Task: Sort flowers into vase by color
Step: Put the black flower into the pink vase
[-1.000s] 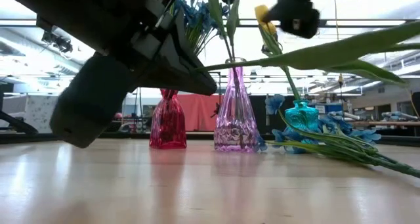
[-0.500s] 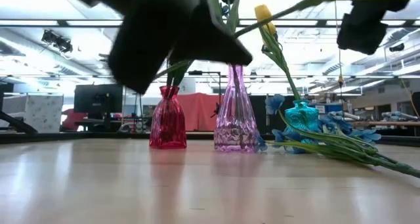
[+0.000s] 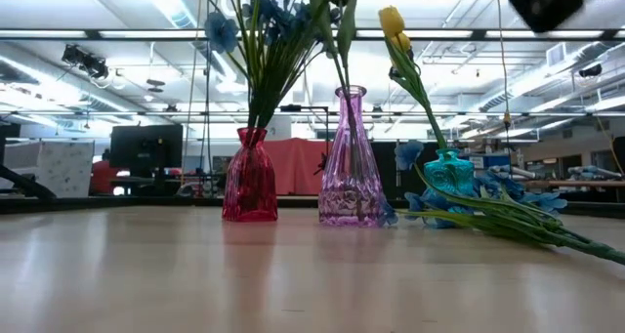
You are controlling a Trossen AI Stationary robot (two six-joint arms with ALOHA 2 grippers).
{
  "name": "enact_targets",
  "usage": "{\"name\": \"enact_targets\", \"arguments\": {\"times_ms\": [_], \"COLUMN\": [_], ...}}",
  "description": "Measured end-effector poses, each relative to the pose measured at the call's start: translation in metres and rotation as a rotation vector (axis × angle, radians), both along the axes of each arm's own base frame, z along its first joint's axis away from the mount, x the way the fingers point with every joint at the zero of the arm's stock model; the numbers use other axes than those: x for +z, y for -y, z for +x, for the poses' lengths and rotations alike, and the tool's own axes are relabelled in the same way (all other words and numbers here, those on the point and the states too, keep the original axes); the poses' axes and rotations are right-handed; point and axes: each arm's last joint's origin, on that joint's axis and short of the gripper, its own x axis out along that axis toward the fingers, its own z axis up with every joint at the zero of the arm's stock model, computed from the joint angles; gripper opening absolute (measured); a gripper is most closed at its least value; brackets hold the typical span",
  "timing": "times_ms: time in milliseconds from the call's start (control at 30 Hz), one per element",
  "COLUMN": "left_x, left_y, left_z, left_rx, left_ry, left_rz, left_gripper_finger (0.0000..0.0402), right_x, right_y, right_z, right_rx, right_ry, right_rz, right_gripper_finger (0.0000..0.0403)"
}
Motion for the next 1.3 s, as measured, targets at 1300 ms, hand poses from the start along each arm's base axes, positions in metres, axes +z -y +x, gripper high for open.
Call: {"name": "enact_targets", "arguments": {"times_ms": [1300], "left_x": [0.041], "left_y": [-0.035], "left_z": [0.028], "left_rx": [0.057], "left_ry": [0.284], "left_rz": [-0.278], "left_gripper_finger": [0.0008], "right_x": [0.032], "right_y": [-0.015], "right_z": [0.052], "right_rx": [-0.079], "right_ry": [0.706], "right_rz": [-0.309], "right_gripper_finger": [0.0082]}}
